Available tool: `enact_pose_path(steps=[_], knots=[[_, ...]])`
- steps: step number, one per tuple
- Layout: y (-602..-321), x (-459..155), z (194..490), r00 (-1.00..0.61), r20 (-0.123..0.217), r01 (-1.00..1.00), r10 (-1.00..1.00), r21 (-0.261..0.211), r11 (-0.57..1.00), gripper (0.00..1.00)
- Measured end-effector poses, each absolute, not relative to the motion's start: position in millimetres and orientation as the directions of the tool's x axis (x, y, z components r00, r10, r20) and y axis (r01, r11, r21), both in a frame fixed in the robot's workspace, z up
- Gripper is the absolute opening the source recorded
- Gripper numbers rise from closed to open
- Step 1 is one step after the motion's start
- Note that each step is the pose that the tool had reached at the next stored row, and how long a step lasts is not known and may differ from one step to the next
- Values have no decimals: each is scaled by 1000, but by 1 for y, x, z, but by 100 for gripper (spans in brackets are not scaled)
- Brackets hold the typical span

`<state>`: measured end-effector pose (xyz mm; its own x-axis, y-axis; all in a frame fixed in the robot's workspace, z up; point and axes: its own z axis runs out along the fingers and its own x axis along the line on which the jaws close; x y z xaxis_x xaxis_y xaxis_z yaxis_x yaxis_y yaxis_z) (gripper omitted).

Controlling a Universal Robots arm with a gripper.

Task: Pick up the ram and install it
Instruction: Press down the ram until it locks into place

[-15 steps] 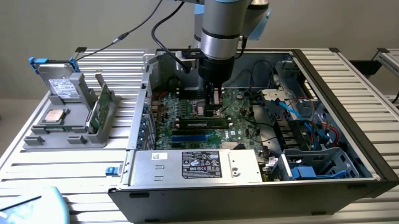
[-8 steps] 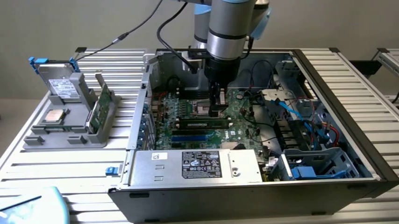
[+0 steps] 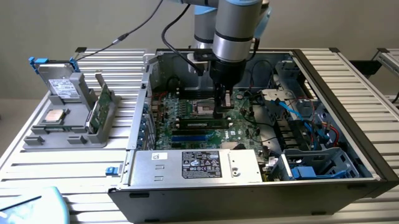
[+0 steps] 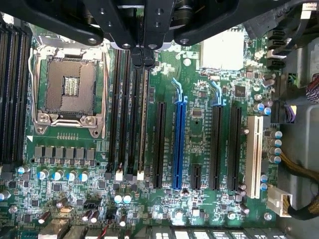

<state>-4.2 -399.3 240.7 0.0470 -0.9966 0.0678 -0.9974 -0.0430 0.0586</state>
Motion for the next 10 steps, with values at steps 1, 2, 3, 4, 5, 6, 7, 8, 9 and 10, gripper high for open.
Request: enact_pose_path(steps=[1,2,3,4,5,6,7,8,9,10], knots=[[-399,-4,239,47,68,-997,-997,59,-43,11],[-399,-4,238,47,68,-997,-997,59,-43,11],[-399,-4,237,47,68,-997,-997,59,-43,11],[-399,-4,235,47,68,-997,-997,59,-43,11],[-399,-4,234,47,68,-997,-997,59,-43,11],[-399,-4,234,47,68,-997,-997,59,-43,11],[-399,-4,233,47,68,-997,-997,59,-43,11],[-399,-4,232,47,68,-997,-997,59,-43,11],[-399,-4,231,47,68,-997,-997,59,-43,11],[-399,-4,230,47,68,-997,-997,59,-43,11]])
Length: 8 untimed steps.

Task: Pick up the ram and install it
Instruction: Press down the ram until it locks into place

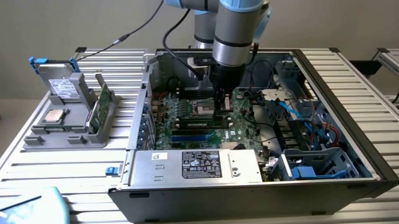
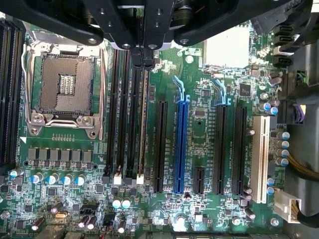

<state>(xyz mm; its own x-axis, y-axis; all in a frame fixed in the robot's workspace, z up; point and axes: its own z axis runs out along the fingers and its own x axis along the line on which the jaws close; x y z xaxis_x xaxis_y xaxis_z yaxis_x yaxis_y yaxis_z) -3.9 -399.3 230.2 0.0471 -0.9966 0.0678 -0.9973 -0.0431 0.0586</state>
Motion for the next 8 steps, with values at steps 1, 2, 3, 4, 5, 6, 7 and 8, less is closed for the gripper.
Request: enact_pose_path(steps=[1,2,3,4,5,6,7,8], knots=[[-399,-4,229,47,68,-997,-997,59,-43,11],[-399,-4,228,47,68,-997,-997,59,-43,11],[-399,-4,227,47,69,-997,-997,59,-43,11],[-399,-4,226,47,68,-997,-997,59,-43,11],[-399,-4,225,47,69,-997,-997,59,-43,11],[-399,-4,225,47,69,-997,-997,59,-43,11],[-399,-4,224,47,68,-997,-997,59,-43,11],[-399,-4,224,47,68,-997,-997,59,-43,11]])
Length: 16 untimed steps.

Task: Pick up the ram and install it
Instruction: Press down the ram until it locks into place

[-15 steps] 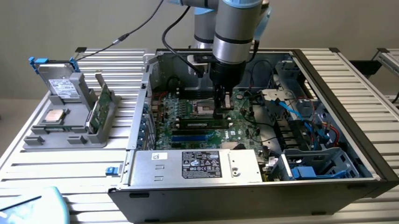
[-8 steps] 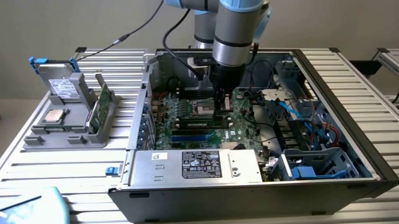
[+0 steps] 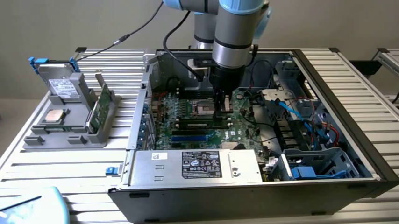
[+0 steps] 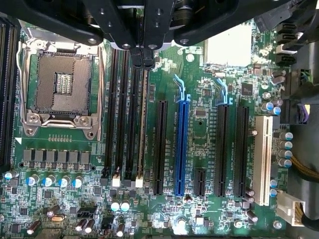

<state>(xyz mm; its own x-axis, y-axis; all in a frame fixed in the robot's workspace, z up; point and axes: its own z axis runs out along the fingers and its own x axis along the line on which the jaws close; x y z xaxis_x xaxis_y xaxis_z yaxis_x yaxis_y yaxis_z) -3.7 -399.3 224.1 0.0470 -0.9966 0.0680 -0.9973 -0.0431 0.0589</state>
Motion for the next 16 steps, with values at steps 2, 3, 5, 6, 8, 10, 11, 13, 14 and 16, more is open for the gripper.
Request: enact_pose_path(steps=[2,3,5,6,8,10,11,13,14,16], knots=[[-399,-4,224,47,68,-997,-997,59,-43,11],[-399,-4,225,47,67,-997,-997,58,-43,11],[-399,-6,226,47,67,-997,-997,57,-43,11],[-399,-7,227,47,68,-997,-997,57,-43,11],[-399,-10,228,47,71,-997,-996,57,-43,11],[-398,-14,228,47,74,-997,-996,57,-43,11],[-398,-16,228,47,75,-997,-996,57,-43,11],[-398,-20,229,47,77,-997,-996,58,-43,11],[-398,-21,230,47,77,-997,-996,58,-43,11],[-397,-25,231,47,78,-997,-996,58,-42,11]])
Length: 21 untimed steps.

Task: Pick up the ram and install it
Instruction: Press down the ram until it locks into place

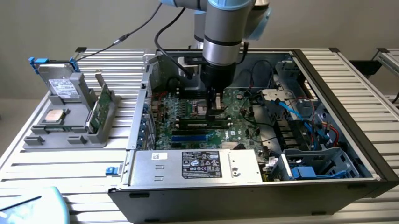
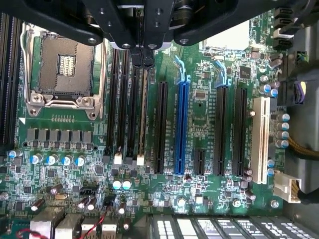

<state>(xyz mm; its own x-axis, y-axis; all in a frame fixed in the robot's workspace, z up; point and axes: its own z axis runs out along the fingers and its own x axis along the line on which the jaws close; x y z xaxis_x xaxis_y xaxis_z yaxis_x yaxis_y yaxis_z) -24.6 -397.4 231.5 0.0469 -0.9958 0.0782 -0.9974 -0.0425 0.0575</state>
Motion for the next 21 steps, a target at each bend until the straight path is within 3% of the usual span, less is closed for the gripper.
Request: enact_pose_path(steps=[21], knots=[[-396,-46,224,47,92,-997,-995,58,-42,11]])
